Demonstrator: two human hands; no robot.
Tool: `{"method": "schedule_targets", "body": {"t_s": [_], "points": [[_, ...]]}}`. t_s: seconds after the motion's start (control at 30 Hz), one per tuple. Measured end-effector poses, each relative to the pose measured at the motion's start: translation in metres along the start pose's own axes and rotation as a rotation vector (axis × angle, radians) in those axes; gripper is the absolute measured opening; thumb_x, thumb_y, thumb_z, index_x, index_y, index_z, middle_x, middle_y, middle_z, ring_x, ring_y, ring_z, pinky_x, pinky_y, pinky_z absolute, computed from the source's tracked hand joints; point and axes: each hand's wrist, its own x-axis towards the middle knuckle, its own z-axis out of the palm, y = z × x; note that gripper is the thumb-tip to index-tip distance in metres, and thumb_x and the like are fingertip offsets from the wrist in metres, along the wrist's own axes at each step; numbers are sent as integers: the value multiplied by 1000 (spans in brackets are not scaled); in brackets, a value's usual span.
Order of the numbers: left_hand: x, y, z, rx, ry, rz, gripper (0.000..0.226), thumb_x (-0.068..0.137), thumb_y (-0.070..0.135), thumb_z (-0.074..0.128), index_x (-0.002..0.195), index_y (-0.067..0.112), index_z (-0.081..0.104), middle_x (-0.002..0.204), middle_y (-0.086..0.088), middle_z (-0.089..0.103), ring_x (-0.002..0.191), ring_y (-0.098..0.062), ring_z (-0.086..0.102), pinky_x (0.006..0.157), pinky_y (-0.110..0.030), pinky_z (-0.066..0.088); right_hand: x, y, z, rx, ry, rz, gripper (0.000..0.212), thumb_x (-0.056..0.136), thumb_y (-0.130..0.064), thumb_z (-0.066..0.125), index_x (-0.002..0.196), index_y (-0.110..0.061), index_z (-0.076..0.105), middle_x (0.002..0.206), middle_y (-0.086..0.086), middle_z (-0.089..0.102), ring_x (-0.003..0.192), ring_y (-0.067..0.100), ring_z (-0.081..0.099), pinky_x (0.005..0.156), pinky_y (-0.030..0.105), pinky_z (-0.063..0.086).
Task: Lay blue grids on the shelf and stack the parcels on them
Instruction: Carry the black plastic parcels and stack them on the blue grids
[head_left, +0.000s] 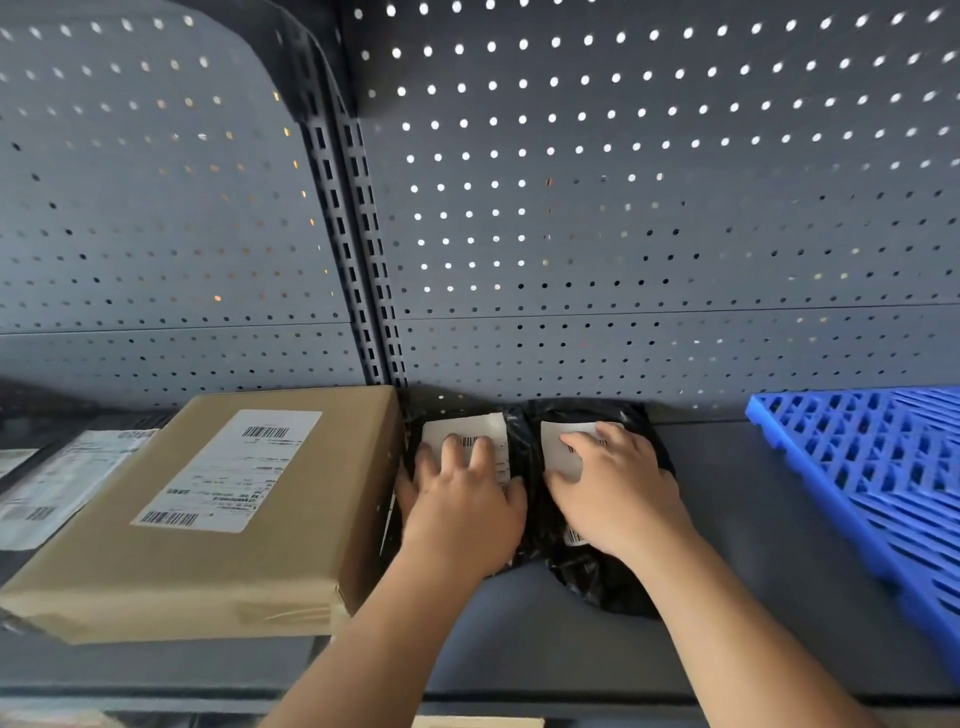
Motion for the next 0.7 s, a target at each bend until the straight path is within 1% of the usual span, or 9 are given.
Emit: {"method": "schedule_targets", "body": {"t_s": [0.13, 0.23, 0.27, 0.33, 0.37, 0.43, 0.53, 0.6, 0.7], "points": [[-3, 9, 6, -36, 3, 7, 63, 96, 63, 37, 150, 30, 28, 161, 1, 21, 151, -35, 9, 117, -60, 19, -2, 16, -9, -8, -3, 13, 56, 96, -55, 44, 149, -37, 39, 162, -8, 23, 149, 19, 15, 114, 48, 27], [-2, 12, 4, -70, -57, -31, 70, 94, 64, 42, 154, 34, 21, 167, 0, 7, 153, -42, 1, 117, -62, 17, -4, 29, -17, -18, -3, 36, 51, 97, -49, 44, 145, -33, 43, 159, -7, 26, 147, 19, 17, 112, 46, 29], [-1, 13, 3, -80, -72, -49, 72, 92, 66, 44, 154, 37, 20, 167, 1, 5, 152, -45, 3, 118, -63, 20, -4, 33, -19, -14, 0, 46, 49, 97, -47, 44, 143, -32, 44, 158, -8, 28, 146, 19, 19, 110, 46, 30], [0, 13, 1, -62, -83, -69, 77, 88, 70, 45, 153, 39, 20, 166, 1, 9, 147, -45, 16, 114, -61, 30, -5, 40, -23, 9, 0, 57, 47, 96, -47, 44, 141, -31, 44, 156, -8, 29, 145, 19, 19, 109, 47, 31], [-1, 14, 1, -42, -84, -76, 79, 87, 72, 46, 153, 38, 20, 165, 0, 13, 143, -44, 23, 111, -58, 35, -6, 42, -23, 19, -1, 55, 50, 95, -52, 45, 141, -32, 44, 156, -8, 28, 145, 19, 19, 109, 47, 31], [-2, 17, 1, -8, -82, -86, 79, 86, 72, 47, 153, 37, 21, 162, -2, 18, 136, -42, 32, 106, -54, 40, -8, 44, -20, 22, 6, 44, 61, 90, -65, 47, 143, -34, 41, 156, -8, 27, 146, 19, 18, 109, 47, 32], [-5, 22, 0, -4, -72, -96, 73, 86, 62, 50, 149, 38, 23, 157, -2, 23, 129, -40, 37, 101, -51, 41, -12, 45, -17, 10, 24, 47, 69, 84, -73, 52, 141, -35, 42, 157, -4, 25, 144, 25, 21, 108, 46, 35], [-8, 25, 0, -12, -64, -107, 71, 85, 58, 51, 148, 37, 24, 156, -1, 24, 126, -39, 37, 100, -51, 41, -13, 47, -19, -8, 11, 59, 71, 81, -76, 53, 139, -35, 43, 156, -1, 25, 137, 30, 30, 104, 46, 38], [-15, 30, 1, -5, -52, -130, 71, 85, 56, 51, 148, 37, 24, 157, 0, 23, 126, -39, 37, 100, -51, 37, -15, 48, -21, -47, -13, 59, 74, 78, -74, 53, 139, -34, 41, 150, -1, 29, 125, 31, 41, 97, 46, 41]]}}
